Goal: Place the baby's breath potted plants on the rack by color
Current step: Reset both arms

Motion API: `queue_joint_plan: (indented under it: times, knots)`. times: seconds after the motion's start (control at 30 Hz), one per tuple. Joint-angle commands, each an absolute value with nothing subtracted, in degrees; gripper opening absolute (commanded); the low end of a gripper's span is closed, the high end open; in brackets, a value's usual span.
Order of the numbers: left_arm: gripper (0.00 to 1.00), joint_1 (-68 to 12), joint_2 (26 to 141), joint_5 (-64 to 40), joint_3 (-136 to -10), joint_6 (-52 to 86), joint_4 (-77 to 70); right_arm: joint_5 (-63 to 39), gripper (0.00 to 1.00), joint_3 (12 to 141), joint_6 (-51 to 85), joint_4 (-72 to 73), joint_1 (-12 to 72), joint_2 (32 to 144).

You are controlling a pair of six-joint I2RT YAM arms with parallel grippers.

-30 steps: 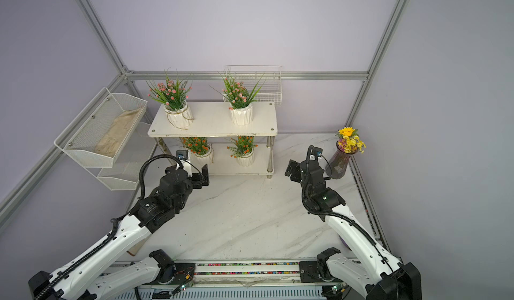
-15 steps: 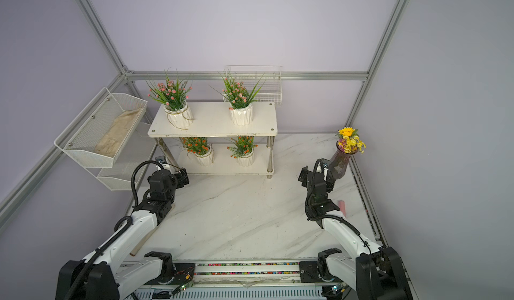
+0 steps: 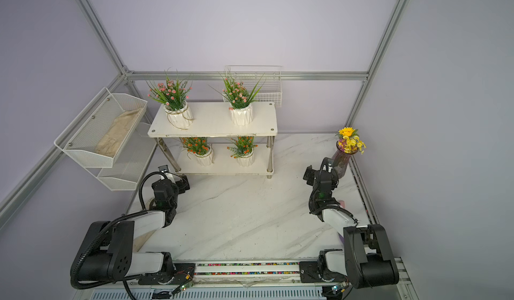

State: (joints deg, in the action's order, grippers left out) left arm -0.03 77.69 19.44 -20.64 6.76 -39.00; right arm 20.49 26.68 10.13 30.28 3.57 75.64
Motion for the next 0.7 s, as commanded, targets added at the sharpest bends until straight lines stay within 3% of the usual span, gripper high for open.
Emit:
queue_joint_plan:
  times: [0.0,0.37,0.5,0.67]
  knots:
    - [1.00,0.19,78.89,17.39,-18.09,4.51,-50.68,17.05,0.97,26.62,8.47,39.29,2.65,80.28]
    - [1.00,0.21,90.51,15.34,-15.55,2.28,-66.91,10.48,0.97,24.93,4.62,61.47,1.41,97.08]
    - [1.00,0.24,89.87,14.60,-17.96,2.20,-61.02,1.43,0.97,24.30,0.58,68.04,1.23,102.26]
    - [1.00,0.09,89.74,11.55,-21.83,0.87,-53.57,-5.34,0.97,24.82,-1.25,65.55,1.15,101.62]
